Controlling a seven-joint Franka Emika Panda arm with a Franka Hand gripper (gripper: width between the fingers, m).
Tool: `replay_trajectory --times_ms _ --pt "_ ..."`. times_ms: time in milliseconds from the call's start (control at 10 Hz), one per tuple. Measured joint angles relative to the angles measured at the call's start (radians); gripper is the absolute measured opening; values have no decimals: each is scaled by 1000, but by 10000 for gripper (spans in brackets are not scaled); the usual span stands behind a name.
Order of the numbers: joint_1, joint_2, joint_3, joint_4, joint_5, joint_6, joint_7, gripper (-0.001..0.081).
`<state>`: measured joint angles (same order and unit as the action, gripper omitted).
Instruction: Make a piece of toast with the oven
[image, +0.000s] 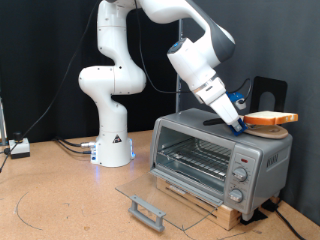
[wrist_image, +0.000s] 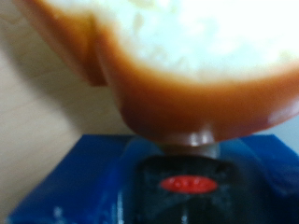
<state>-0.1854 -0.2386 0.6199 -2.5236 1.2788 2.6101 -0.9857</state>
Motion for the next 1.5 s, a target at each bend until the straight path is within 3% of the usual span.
replay_trajectory --times_ms 400,600,700,900,1200,1500 --pt "-17 -93 -100 -15 -40 -161 -4 399" --pt "-50 -136 -111 -31 -171 -217 46 399" --pt "-49 -134 -111 -31 -152 -216 41 399" --pt "-56 -141 -154 -31 -153 -270 -15 399" --pt "-109 -161 -249 -31 -288 -391 -102 399" --pt "-160 -161 -329 -29 -340 -446 -152 399"
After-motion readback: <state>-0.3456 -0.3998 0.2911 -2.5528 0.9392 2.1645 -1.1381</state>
